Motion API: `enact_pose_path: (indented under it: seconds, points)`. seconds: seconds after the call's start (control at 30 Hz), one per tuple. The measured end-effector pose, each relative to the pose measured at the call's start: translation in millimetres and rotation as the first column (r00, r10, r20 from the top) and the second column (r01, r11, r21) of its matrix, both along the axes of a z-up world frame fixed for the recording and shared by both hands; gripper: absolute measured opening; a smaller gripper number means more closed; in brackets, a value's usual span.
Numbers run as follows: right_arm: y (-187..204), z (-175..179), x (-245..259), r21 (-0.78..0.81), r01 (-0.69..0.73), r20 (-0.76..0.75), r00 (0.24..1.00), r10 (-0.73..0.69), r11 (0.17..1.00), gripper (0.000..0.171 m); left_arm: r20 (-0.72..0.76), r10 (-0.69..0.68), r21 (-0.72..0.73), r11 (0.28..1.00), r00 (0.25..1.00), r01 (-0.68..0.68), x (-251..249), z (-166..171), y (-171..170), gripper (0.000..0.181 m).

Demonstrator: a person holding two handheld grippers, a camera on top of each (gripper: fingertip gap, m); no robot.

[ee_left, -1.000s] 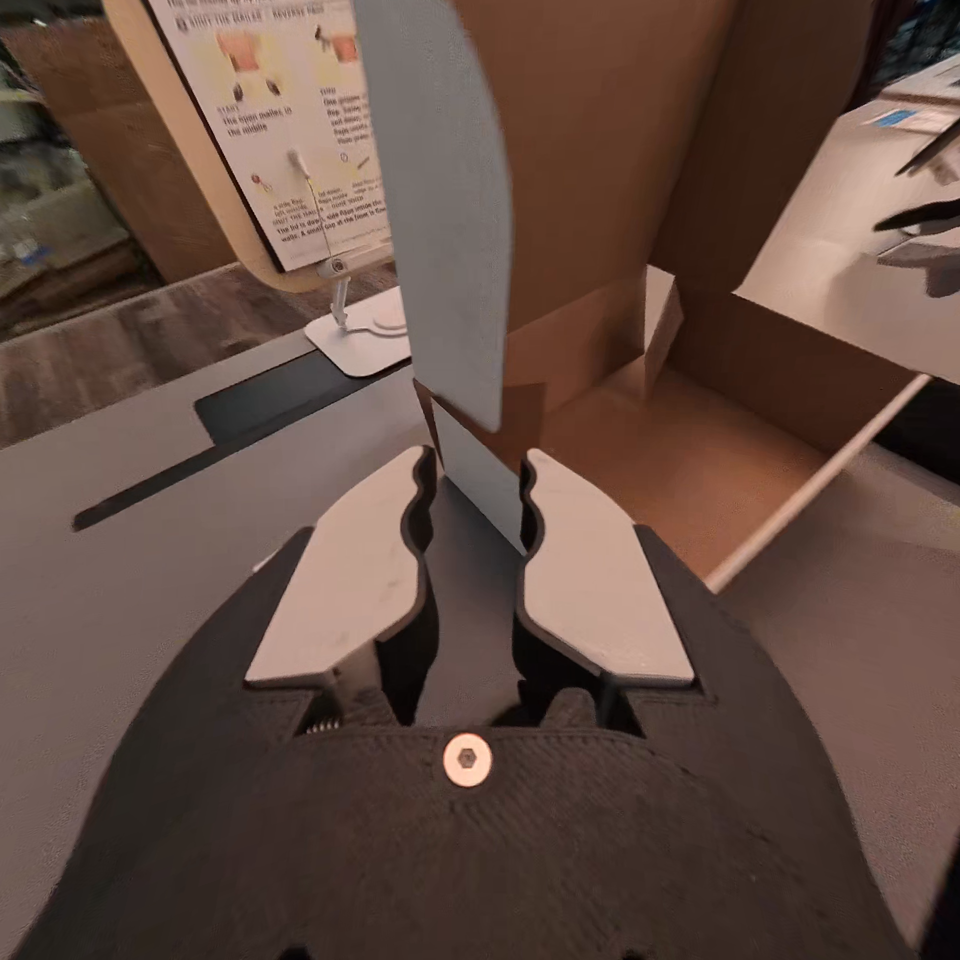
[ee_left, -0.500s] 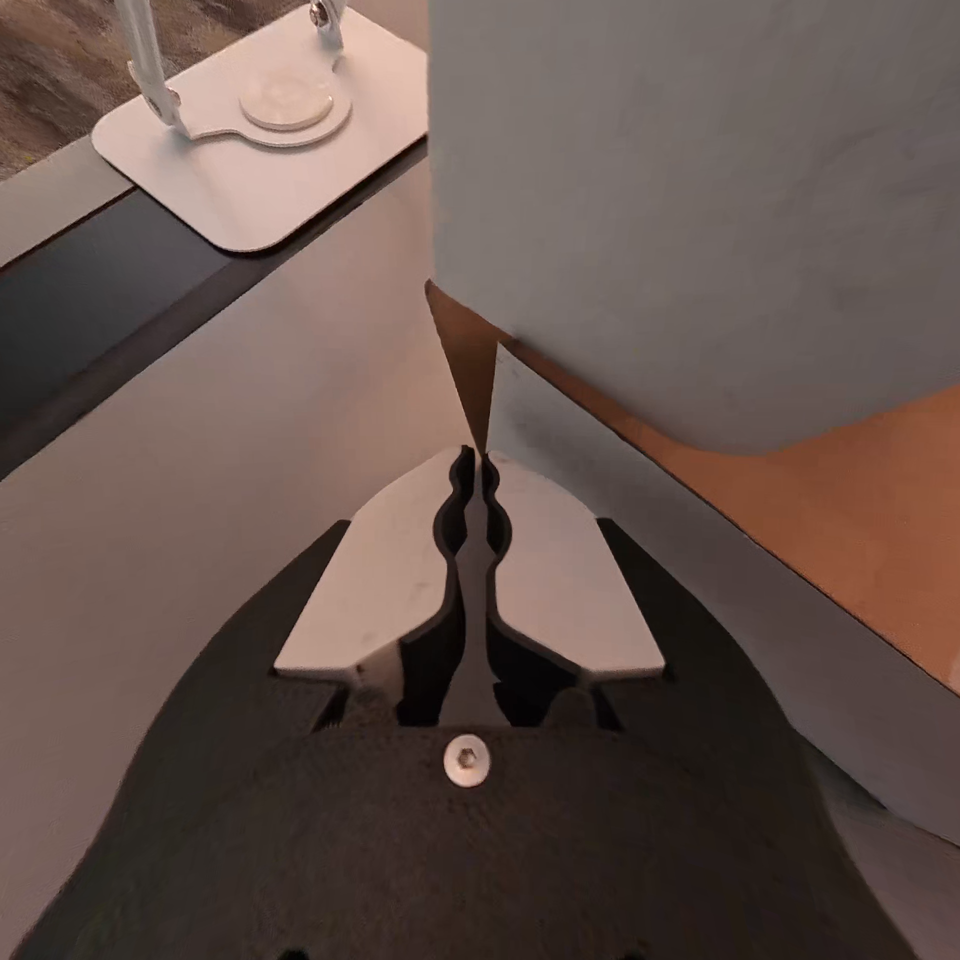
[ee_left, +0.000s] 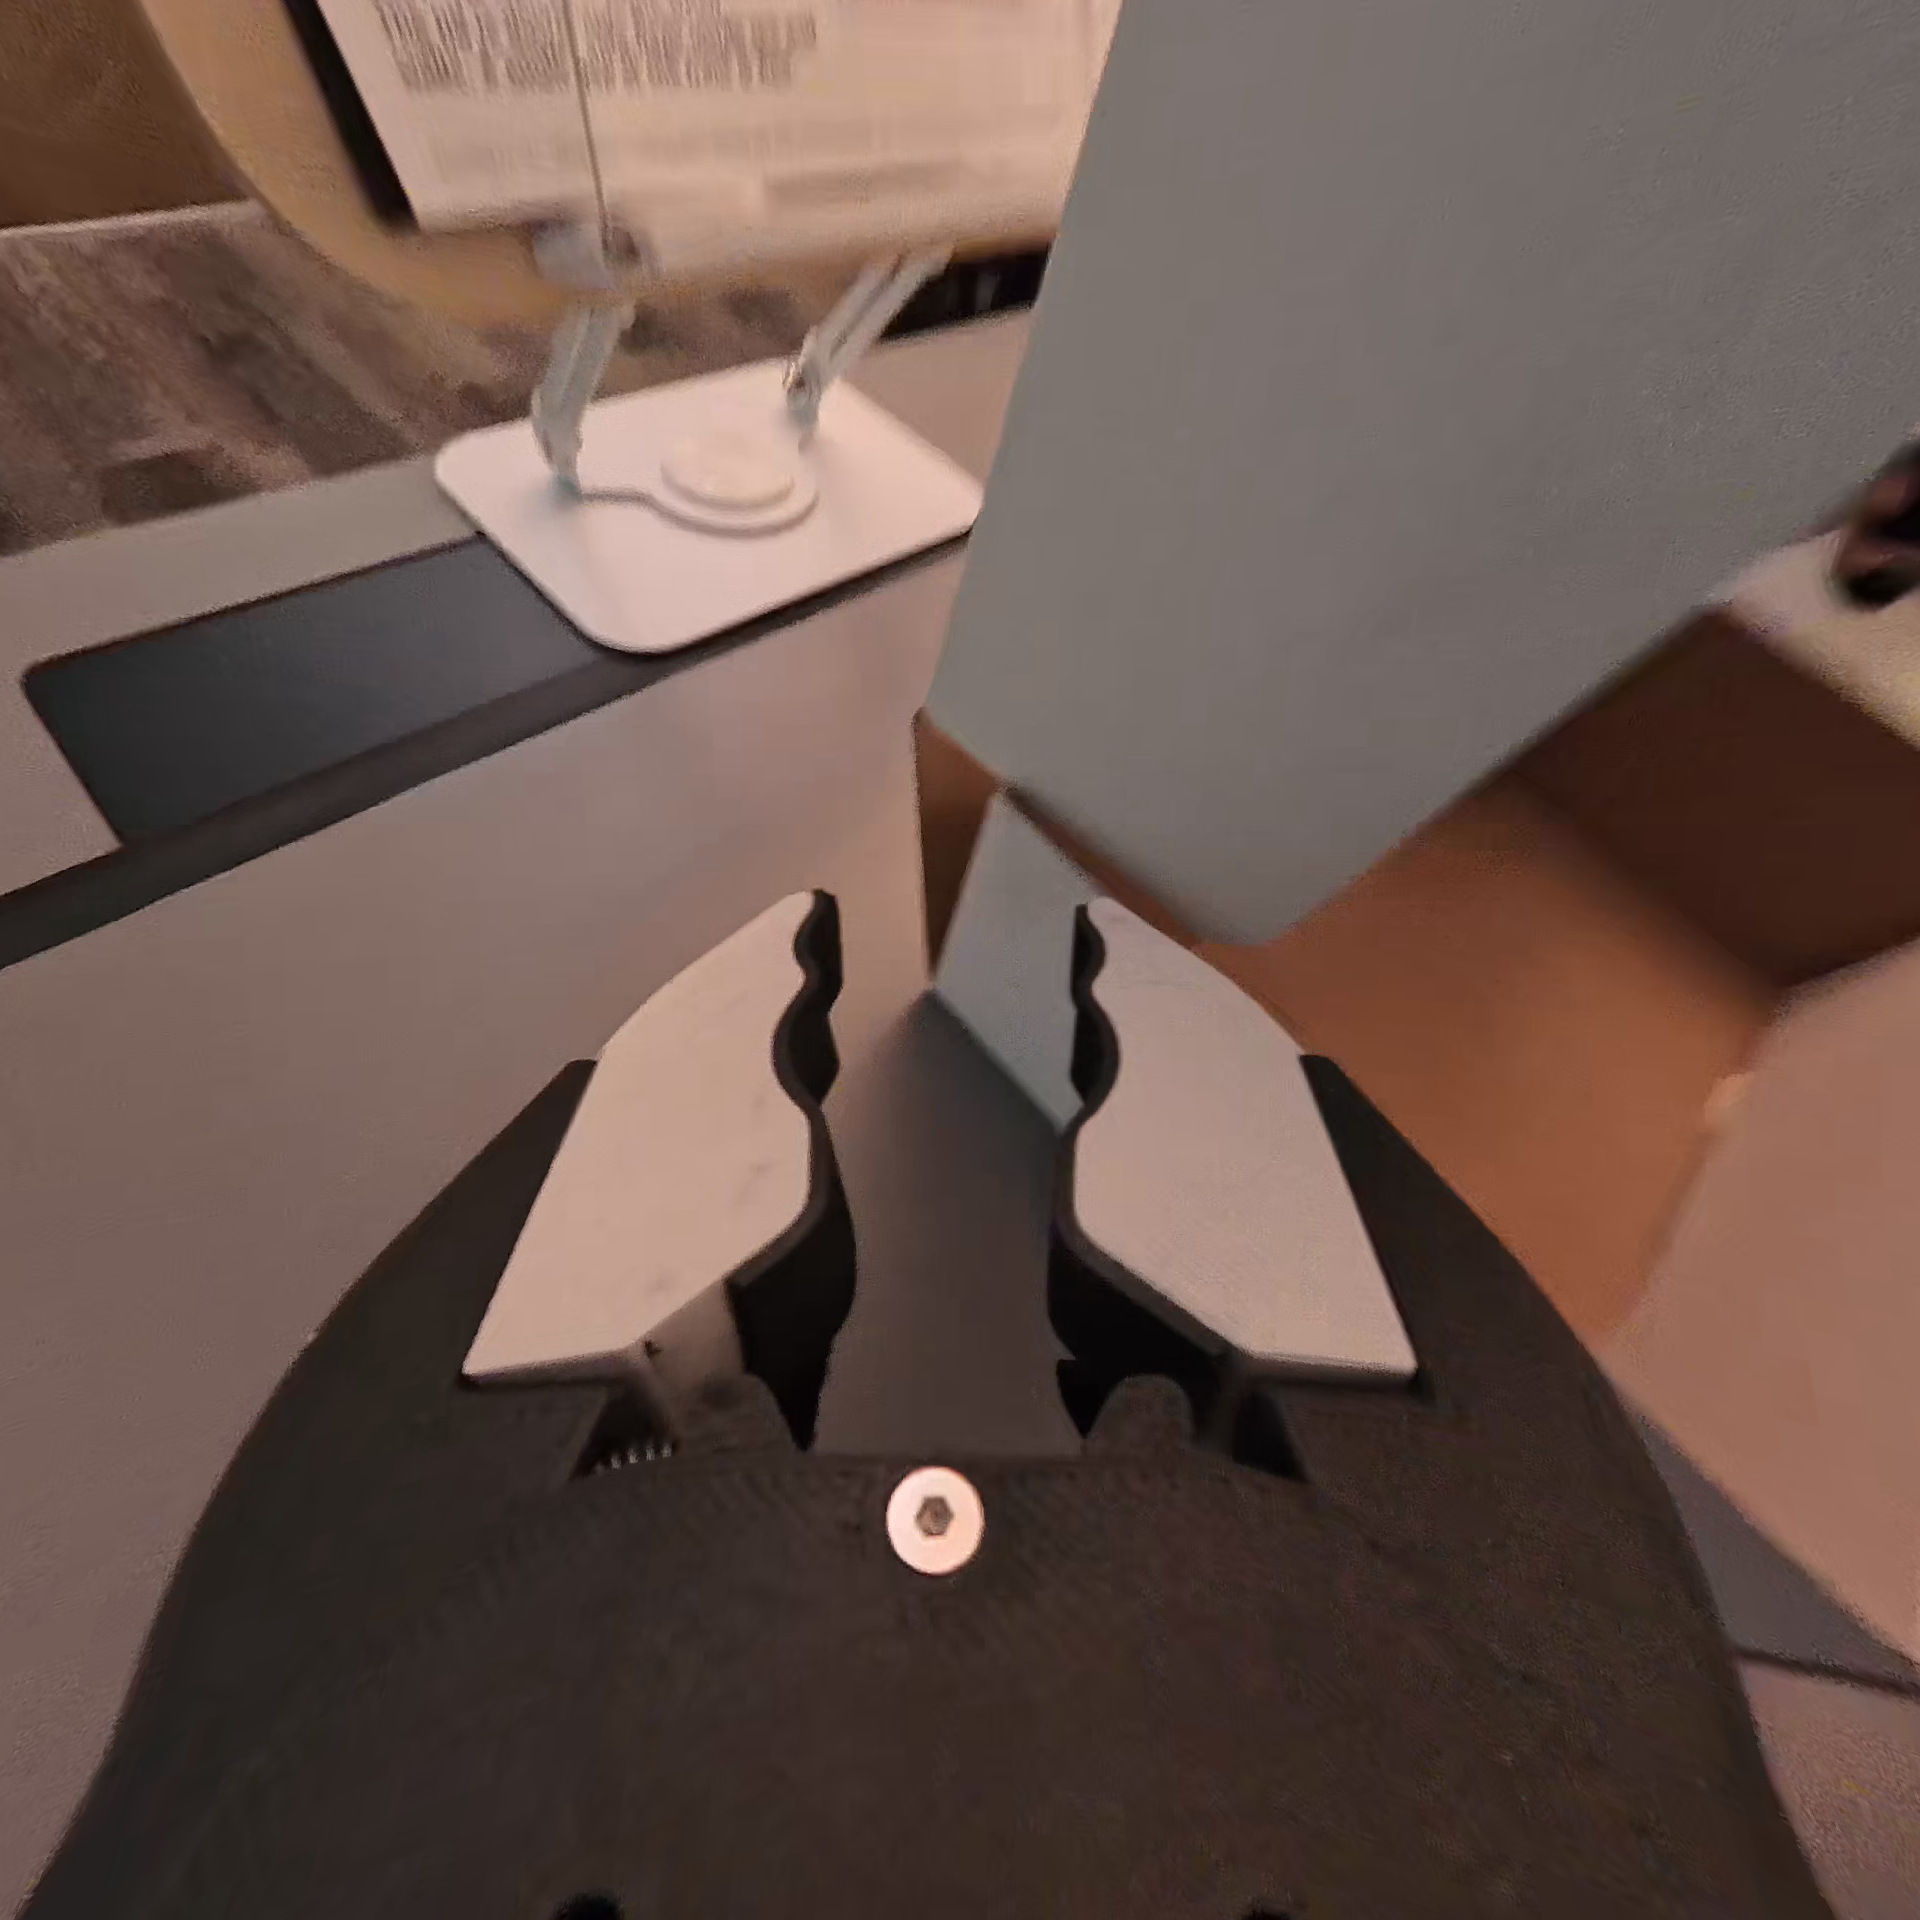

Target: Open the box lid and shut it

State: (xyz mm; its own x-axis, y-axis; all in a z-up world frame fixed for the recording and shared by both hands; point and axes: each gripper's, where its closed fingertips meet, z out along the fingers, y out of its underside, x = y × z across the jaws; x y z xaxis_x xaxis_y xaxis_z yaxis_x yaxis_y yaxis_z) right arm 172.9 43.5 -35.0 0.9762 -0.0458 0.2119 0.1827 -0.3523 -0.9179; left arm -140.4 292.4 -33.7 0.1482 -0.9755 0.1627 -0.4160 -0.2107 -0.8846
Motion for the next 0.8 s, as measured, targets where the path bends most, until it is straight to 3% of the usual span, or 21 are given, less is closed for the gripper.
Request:
enact_pose_path:
  seconds: [0.03, 0.13, 0.2, 0.27, 0.33, 0.4, 0.47, 0.53, 0.6, 0.7, 0.8]
  points:
    - [-6.5, 18.7, -1.7, 0.039, 0.016, -0.012, 1.000, -0.015, 0.999, 0.029, 0.065, -0.002, -0.030, 1.000, 0.998, 0.004, -8.5, 22.5, -7.8, 0.049]
    - [-16.9, 94.8, -15.3, 0.192, 0.034, -0.054, 0.998, -0.024, 0.981, 0.041, 0.218, 0.036, -0.041, 0.999, 0.975, -0.028, -20.0, 95.8, -27.0, 0.071]
    - [-13.4, 148.3, -28.2, 0.268, 0.025, -0.136, 0.991, 0.012, 0.963, 0.048, 0.202, 0.055, -0.057, 0.997, 0.978, -0.045, -14.4, 131.6, -37.5, 0.082]
    - [0.0, 183.7, -38.4, 0.245, 0.019, -0.245, 0.969, 0.043, 0.969, 0.059, 0.181, 0.111, -0.067, 0.993, 0.977, -0.100, -1.2, 159.5, -36.9, 0.088]
    - [16.2, 190.1, -36.7, 0.117, 0.064, -0.325, 0.945, -0.023, 0.991, 0.062, 0.080, 0.156, -0.073, 0.986, 0.984, -0.150, 13.6, 163.1, -37.3, 0.088]
    - [27.0, 173.7, -48.0, -0.063, 0.030, -0.395, 0.917, -0.053, 0.998, 0.065, -0.091, 0.183, -0.052, 0.981, 0.979, -0.188, 22.4, 145.2, -39.3, 0.088]
    - [30.8, 154.3, -54.5, -0.183, 0.037, -0.410, 0.905, -0.111, 0.982, 0.064, -0.194, 0.225, -0.013, 0.973, 0.955, -0.232, 27.2, 128.2, -35.6, 0.076]
    - [29.2, 138.3, -49.2, -0.268, 0.101, -0.319, 0.929, -0.187, 0.958, 0.061, -0.212, 0.225, -0.032, 0.971, 0.951, -0.237, 35.2, 120.6, -36.8, 0.067]
    - [22.5, 142.3, -44.7, -0.248, 0.206, -0.196, 0.946, -0.257, 0.947, 0.056, -0.218, 0.182, -0.097, 0.974, 0.959, -0.207, 39.9, 118.6, -47.6, 0.045]
    - [14.3, 174.6, -73.2, -0.016, 0.254, 0.076, 0.965, -0.253, 0.967, 0.048, -0.301, 0.154, -0.092, 0.977, 0.941, -0.190, 33.9, 106.9, -60.6, 0.059]
    - [33.2, 171.5, -170.1, 0.141, -0.101, 0.261, 0.963, 0.061, 0.985, 0.035, -0.243, 0.173, -0.114, 0.972, 0.954, -0.205, 33.7, 108.4, -66.3, 0.062]
